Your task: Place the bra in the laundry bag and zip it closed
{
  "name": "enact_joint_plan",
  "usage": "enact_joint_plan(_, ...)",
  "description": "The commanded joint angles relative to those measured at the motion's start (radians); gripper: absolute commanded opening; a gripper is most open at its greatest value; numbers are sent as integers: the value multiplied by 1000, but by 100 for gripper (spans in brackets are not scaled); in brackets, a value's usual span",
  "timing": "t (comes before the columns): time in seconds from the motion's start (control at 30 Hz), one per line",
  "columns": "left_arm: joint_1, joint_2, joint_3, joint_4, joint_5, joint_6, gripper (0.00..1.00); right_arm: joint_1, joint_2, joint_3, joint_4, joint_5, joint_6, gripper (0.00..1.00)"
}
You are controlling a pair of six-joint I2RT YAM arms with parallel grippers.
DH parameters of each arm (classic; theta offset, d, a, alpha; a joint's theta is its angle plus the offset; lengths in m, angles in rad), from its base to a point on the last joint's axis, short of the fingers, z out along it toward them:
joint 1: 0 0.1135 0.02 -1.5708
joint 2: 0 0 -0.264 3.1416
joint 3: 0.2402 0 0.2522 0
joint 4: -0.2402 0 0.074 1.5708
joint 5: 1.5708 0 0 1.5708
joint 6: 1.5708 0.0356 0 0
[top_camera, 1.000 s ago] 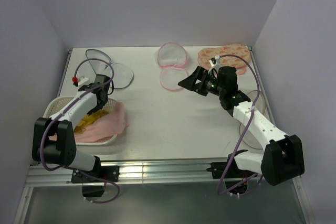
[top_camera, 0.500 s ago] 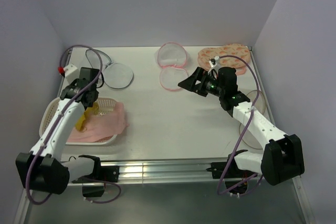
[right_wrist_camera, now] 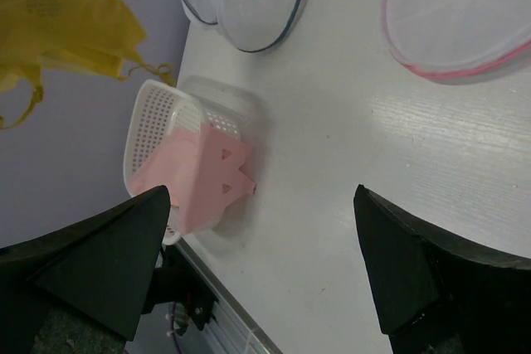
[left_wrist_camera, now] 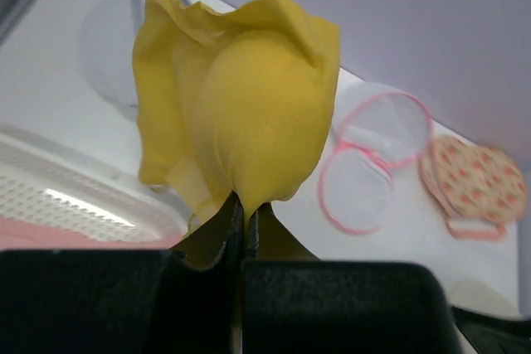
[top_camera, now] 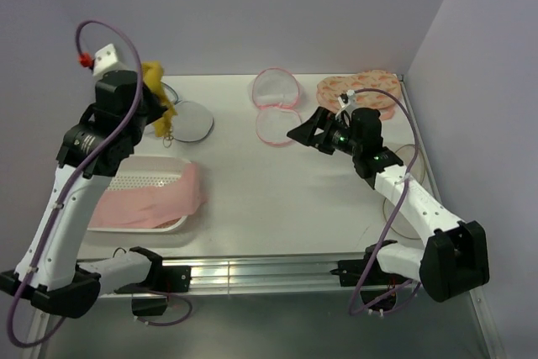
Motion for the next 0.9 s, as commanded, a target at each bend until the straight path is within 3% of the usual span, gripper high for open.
enact_joint_plan(0.0, -155, 77, 92, 12, 28, 1, 0, 3, -67, 49, -12, 45, -15, 99)
enact_joint_plan(0.3, -435, 239, 66, 200, 58, -50, 0, 1, -179, 83, -183, 184, -80, 99)
enact_joint_plan(0.67, -467, 135, -287, 449, 276, -129, 0, 0, -265, 81, -300, 315, -133, 99)
enact_joint_plan(0.87, -467, 55, -538, 483, 232, -209, 0, 1, -245, 40, -262, 297, -116, 99)
